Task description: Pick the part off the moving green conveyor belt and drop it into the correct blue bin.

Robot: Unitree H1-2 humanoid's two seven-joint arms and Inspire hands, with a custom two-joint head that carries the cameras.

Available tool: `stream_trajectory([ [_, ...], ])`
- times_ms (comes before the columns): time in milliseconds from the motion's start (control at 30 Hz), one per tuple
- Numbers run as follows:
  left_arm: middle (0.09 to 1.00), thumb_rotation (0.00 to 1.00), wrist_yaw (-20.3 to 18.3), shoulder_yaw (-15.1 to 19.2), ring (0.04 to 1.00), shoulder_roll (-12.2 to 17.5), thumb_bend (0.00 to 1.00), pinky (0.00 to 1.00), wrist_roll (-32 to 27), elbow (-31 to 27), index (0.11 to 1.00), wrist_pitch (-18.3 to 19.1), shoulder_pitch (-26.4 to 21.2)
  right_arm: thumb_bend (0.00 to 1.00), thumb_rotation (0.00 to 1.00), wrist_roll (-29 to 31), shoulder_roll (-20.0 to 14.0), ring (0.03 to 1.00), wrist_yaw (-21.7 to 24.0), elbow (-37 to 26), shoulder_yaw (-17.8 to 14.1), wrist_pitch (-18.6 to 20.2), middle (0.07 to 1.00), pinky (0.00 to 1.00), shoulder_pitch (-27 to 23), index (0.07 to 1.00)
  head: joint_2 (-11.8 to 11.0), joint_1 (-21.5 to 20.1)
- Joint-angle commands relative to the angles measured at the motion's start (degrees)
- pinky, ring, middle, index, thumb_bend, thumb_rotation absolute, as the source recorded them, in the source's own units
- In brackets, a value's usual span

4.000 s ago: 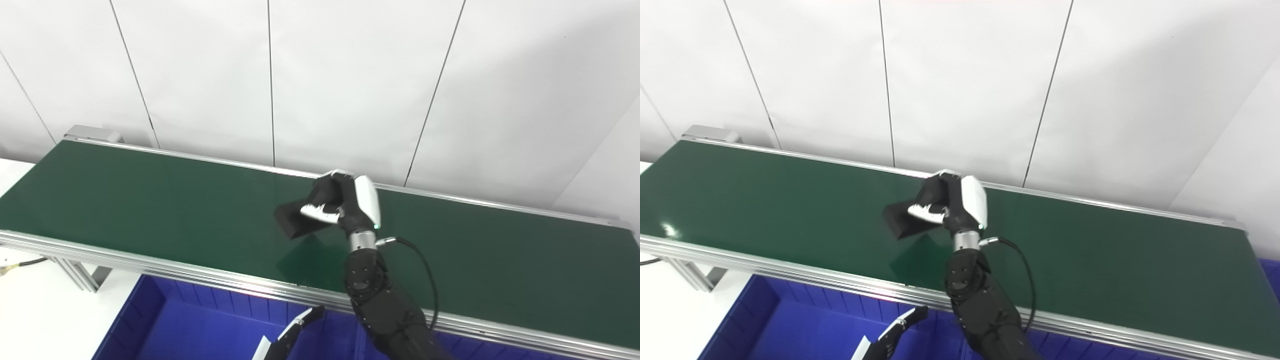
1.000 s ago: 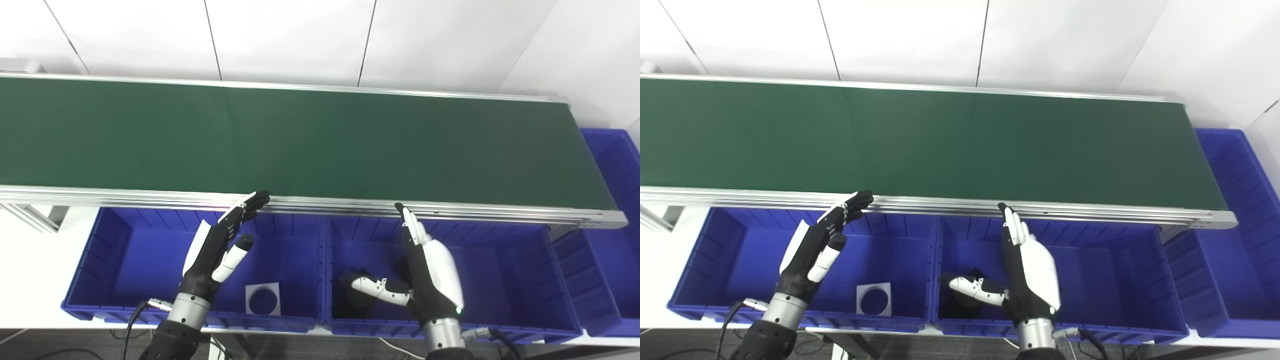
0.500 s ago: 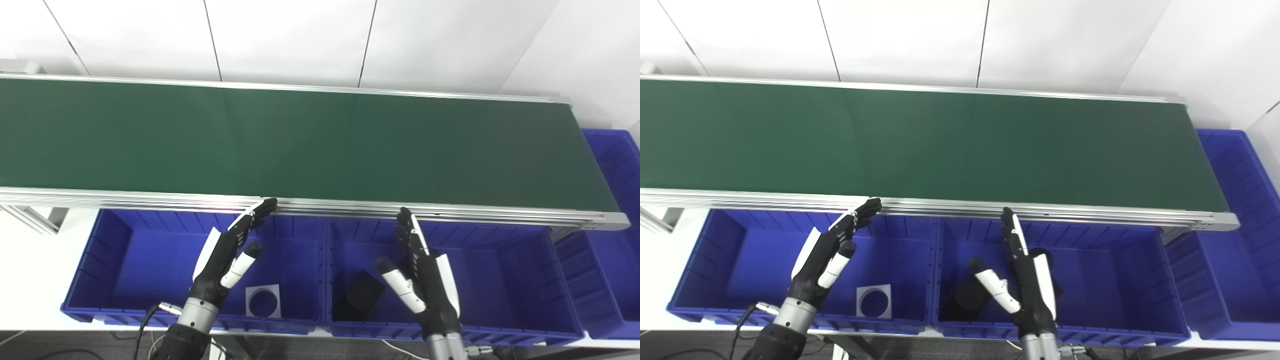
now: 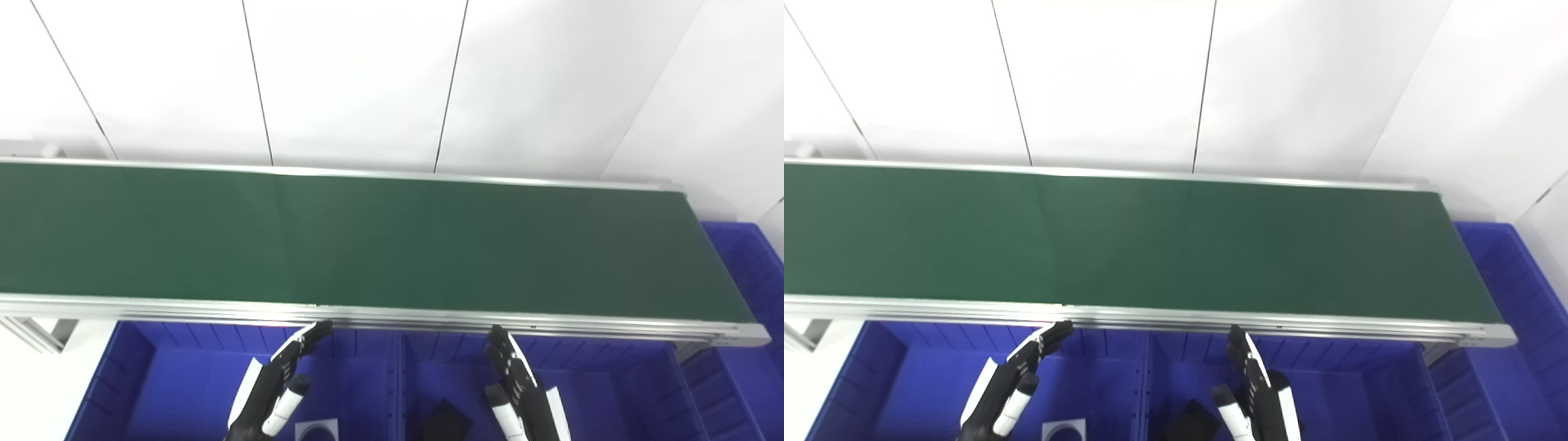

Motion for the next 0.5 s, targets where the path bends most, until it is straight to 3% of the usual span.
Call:
stream_trajectory([
  [0,0.853,1.00,0.65,-0.27,0.883,-0.20,0.76,0.88,-0.60,-0.96,0.834,-2.42,-0.90,0.66,0.84,0.17,0.64,0.919,-0.35,-1.08,0.05,-3.33,0.913,0.94,0.16,0.965,-0.40,0.13],
  [200,0.842,1.00,1.54,-0.87,0.866,-0.14,0.75,0.87,-0.64,-0.73,0.823,-2.50,-1.16,0.65,0.81,0.84,1.11,0.944,-0.07,-1.98,-0.10,-1.24,0.913,0.97,0.59,0.961,-0.35,0.45],
  [467,0.848,1.00,1.83,-0.91,0.874,-0.12,0.75,0.87,-0.26,-1.21,0.828,-2.52,-0.85,0.64,0.81,1.02,0.87,0.934,0.13,-1.74,-0.15,-2.20,0.917,0.96,0.38,0.960,0.64,0.75],
])
